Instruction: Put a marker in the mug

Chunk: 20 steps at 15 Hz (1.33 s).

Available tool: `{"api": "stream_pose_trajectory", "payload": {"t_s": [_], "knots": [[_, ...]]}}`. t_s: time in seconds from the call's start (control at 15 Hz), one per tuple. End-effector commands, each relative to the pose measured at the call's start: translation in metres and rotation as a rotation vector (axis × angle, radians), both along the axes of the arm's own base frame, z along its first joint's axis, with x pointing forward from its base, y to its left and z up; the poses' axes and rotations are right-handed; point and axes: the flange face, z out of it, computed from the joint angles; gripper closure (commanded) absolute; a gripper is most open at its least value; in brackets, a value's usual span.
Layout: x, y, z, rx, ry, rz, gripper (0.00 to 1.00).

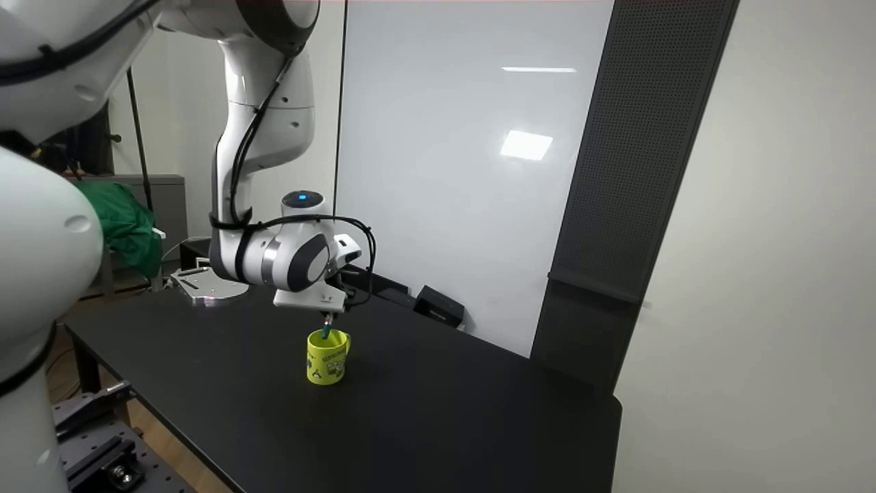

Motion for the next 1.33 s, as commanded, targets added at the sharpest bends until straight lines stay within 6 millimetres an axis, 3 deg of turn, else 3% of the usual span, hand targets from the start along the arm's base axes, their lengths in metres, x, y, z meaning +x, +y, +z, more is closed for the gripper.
{"api": "stream_pose_trajectory", "payload": {"t_s": [0.0,0.33,0.4,0.53,0.93,1.27], "knots": [[0.008,0.013,-0.015,0.014,0.002,-0.029,0.94],[0.005,0.015,-0.027,0.007,0.019,-0.024,0.94],[0.004,0.014,-0.028,0.005,0.021,-0.024,0.49],[0.004,0.012,-0.026,0.000,0.020,-0.024,0.42],[0.002,-0.001,-0.013,-0.026,0.034,-0.033,0.02],[0.007,-0.013,0.015,-0.056,0.066,-0.042,0.00]]}}
